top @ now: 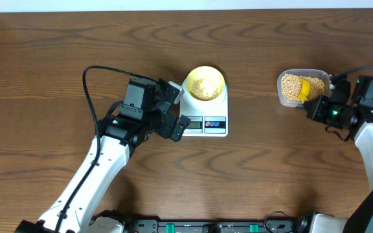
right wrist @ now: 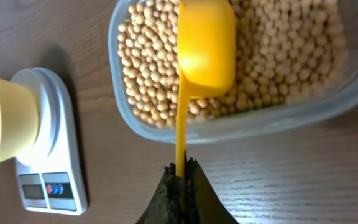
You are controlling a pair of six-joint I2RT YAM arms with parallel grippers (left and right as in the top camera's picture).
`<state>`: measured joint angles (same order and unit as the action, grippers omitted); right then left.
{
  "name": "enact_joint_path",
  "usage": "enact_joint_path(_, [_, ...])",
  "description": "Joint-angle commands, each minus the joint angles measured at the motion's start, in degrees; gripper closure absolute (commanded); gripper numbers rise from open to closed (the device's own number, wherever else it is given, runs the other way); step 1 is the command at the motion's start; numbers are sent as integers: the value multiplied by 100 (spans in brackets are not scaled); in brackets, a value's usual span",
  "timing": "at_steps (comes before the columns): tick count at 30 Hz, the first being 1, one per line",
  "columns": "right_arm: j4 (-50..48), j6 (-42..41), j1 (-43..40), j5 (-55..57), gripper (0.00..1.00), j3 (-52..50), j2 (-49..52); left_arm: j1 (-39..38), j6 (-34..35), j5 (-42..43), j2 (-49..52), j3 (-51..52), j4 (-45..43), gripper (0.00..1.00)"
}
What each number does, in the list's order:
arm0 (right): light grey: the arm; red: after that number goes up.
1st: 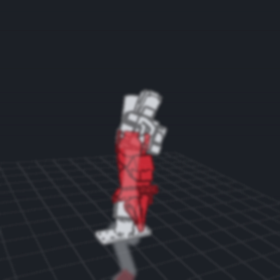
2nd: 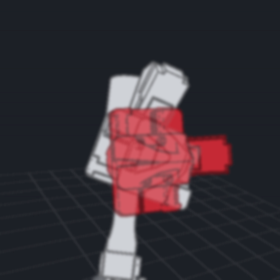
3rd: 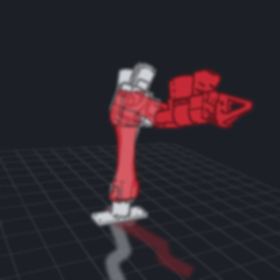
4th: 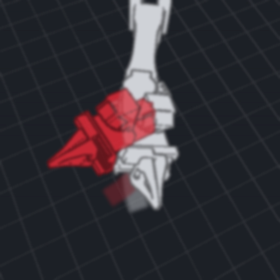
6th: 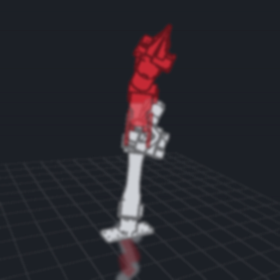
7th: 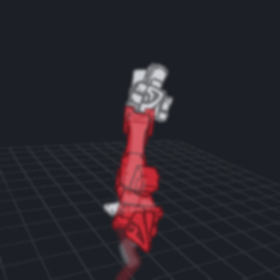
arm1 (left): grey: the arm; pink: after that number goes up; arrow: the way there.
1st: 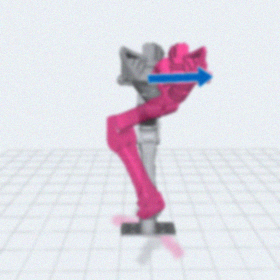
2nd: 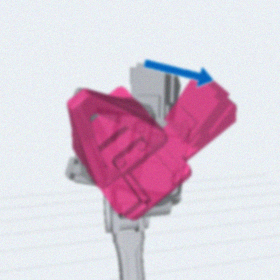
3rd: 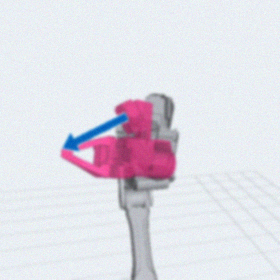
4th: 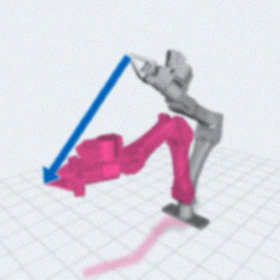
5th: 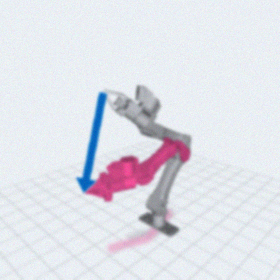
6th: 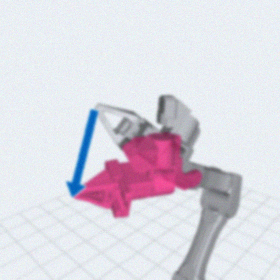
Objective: Scoop item into bowl and weigh 50g on scale
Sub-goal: 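Lower the scoop into the soybeans again with the right gripper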
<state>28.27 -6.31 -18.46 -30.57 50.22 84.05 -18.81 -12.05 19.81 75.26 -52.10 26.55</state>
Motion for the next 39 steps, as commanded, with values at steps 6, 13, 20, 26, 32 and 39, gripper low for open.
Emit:
enact_joint_path(6, [-66, 11, -393, -1209, 99, -149, 61, 26, -33, 48, 39, 33, -4, 0])
enact_joint_path(13, [-87, -52, -498, -1397, 99, -149, 61, 26, -33, 50, 39, 33, -4, 0])
enact_joint_path(20, [-90, -264, -632, -1401, 99, -151, 61, 24, -33, 48, 39, 33, -4, 0])
enact_joint_path(26, [-83, -313, -763, -1596, 99, -157, 61, 24, -33, 48, 39, 33, -4, 0])
enact_joint_path(32, [-103, -319, -973, -1862, 99, -160, 61, 26, -33, 50, 39, 33, -4, 0])
enact_joint_path(39, [-114, -332, -1325, -2398, 99, -160, 61, 24, -31, 48, 39, 33, -4, 0])
